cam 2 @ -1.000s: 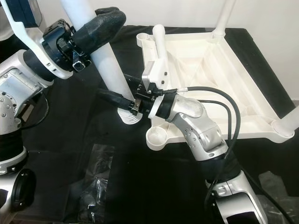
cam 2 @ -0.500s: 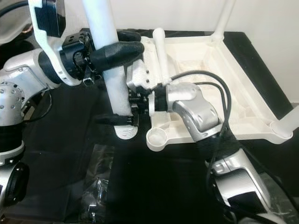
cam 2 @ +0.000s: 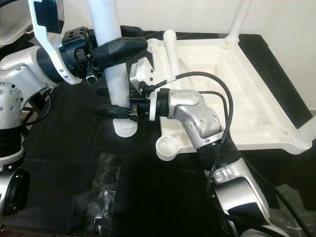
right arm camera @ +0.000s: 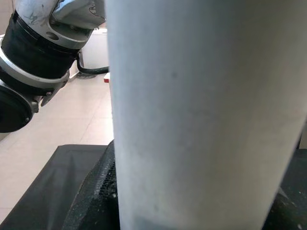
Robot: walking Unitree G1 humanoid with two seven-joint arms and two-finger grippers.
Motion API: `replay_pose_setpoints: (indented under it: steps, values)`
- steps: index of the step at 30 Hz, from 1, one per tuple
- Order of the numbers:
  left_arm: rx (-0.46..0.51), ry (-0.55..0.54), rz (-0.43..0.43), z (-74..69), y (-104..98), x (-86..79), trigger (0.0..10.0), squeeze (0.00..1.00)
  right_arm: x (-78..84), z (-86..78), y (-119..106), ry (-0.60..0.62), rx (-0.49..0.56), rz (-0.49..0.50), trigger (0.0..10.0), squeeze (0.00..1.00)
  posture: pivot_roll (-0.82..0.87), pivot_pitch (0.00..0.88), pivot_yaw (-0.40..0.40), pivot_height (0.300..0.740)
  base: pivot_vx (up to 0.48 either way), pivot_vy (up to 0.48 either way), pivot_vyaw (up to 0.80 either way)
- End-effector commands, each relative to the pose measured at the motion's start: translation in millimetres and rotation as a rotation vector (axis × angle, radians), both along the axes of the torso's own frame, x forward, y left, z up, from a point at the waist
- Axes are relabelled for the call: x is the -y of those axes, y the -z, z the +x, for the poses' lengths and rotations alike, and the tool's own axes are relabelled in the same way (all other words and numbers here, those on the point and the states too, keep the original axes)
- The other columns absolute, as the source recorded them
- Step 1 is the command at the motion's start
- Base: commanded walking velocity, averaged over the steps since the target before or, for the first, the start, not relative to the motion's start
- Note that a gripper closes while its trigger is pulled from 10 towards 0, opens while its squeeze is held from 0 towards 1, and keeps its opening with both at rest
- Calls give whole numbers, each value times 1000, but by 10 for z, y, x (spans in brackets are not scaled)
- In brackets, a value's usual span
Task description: Building children table
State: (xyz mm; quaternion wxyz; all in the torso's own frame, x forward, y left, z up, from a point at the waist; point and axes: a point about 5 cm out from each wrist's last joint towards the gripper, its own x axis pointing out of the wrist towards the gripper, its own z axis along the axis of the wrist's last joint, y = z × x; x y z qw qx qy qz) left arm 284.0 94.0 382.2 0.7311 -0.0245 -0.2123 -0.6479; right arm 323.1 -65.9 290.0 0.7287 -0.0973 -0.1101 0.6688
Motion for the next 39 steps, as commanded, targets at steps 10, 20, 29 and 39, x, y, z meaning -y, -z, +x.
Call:
replay_pose_setpoints:
  steps: [10,20,29,39]
  values:
    - [73,115,-33,-134,-79,214,10000,1000,-193,-37,2,-37,27,-8,0,0,17,155,12,740,0,0,0]
    - [3,-233,-126,88,14,-388,10000,1000,302,135,-150,166,26,59,0,0,20,183,12,740,0,0,0]
    - [-255,-673,-70,-9,1065,-971,10000,1000,914,-240,-89,-12,-74,-54,0,0,17,247,7,740,0,0,0]
    - [-401,-745,-57,-215,1580,-622,10000,0,975,-443,102,-144,-194,-171,10000,0,12,285,9,740,0,0,0]
